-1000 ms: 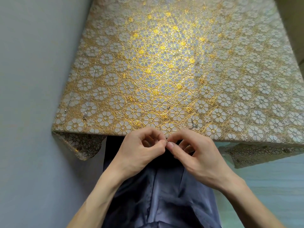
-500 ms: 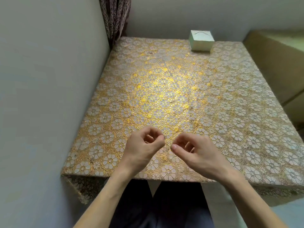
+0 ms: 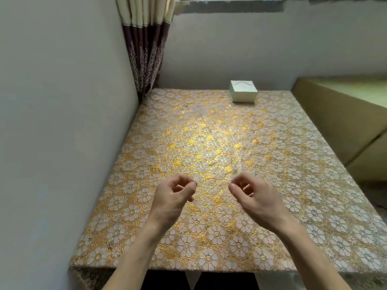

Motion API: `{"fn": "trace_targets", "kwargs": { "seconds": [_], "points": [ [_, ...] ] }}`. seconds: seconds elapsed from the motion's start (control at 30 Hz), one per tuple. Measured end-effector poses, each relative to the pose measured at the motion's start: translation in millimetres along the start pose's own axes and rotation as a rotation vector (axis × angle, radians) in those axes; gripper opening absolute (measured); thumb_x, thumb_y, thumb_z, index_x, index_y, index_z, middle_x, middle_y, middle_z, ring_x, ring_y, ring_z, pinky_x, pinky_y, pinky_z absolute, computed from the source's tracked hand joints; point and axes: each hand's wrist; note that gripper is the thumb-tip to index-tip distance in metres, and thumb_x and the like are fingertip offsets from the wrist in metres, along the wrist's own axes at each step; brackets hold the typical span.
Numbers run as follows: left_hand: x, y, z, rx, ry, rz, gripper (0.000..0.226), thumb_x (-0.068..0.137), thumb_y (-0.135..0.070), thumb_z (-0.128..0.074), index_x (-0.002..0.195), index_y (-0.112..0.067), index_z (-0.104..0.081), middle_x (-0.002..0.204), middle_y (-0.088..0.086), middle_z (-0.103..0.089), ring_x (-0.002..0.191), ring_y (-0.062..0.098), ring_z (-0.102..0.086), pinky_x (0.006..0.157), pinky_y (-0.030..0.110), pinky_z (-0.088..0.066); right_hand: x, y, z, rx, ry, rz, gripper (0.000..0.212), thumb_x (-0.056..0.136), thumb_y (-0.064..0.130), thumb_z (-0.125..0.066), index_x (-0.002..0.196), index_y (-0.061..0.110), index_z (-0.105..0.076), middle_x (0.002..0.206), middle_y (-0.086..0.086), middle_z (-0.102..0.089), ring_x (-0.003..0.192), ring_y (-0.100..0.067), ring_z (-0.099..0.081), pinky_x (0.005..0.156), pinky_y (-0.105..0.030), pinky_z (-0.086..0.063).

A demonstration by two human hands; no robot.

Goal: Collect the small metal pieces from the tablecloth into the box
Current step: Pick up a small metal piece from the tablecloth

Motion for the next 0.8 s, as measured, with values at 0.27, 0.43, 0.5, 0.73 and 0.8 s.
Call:
{"fn": "trace_targets", "kwargs": {
  "seconds": [0.27,0.43,0.5,0.73,0.8],
  "points": [
    [-35.9,50.3,-13.6,0.264,-0.039,-0.008,0.010,0.080,-0.030,-0.075,0.075,-0.023,-0.070,0.080,-0.013,-0.070,0.074,0.002,-0.062,0.072,0.013,-0.048,-59.7,-49.6,-44.4,-0.203,-0.070,0.055,0.006,0.092,0.031,-0.064,0.094,0.026,-0.066,0.093,0.013,-0.062,0.085,-0.008,-0.060,0.075,-0.028,-0.054],
    [-47.6,53.4,-19.2,0.103,-0.009,0.056,0.031,0.070,-0.050,-0.069,0.077,-0.020,-0.072,0.077,-0.012,-0.070,0.073,0.001,-0.060,0.076,0.018,-0.048,-59.7,-56.4,-42.6,-0.194,-0.132,0.039,0.012,0.091,0.012,-0.070,0.102,0.018,-0.069,0.096,0.006,-0.065,0.083,-0.016,-0.063,0.071,-0.037,-0.059],
    [-41.6,50.4,-16.1,0.016,-0.015,0.099,0.035,0.066,-0.056,-0.070,0.081,-0.024,-0.074,0.079,-0.010,-0.070,0.078,0.007,-0.062,0.080,0.028,-0.053,-49.6,-55.3,-33.7,-0.158,-0.170,0.047,0.016,0.093,0.009,-0.067,0.107,0.015,-0.070,0.099,0.008,-0.063,0.084,-0.014,-0.064,0.073,-0.035,-0.060],
    [-9.7,10.5,-18.1,-0.104,-0.009,0.079,0.005,0.087,-0.017,-0.072,0.086,-0.013,-0.070,0.082,-0.004,-0.067,0.078,0.004,-0.064,0.077,0.014,-0.053,-10.4,-31.0,-3.1,-0.134,-0.298,0.072,0.017,0.098,0.008,-0.060,0.113,0.011,-0.068,0.101,0.008,-0.059,0.083,-0.006,-0.056,0.075,0.001,-0.043],
    [3.1,-2.4,-18.9,-0.066,0.001,0.026,0.002,0.089,-0.012,-0.068,0.088,-0.011,-0.069,0.081,-0.005,-0.067,0.077,0.001,-0.064,0.077,0.013,-0.053,1.5,-25.4,5.0,-0.108,-0.356,0.085,0.018,0.099,0.007,-0.059,0.114,0.010,-0.068,0.102,0.009,-0.057,0.084,-0.006,-0.057,0.075,-0.001,-0.044]
  ]
}}
Point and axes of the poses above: each hand's wrist, its own x-axis towards the middle knuckle, its own z-axis out of the back of the hand, y = z × x
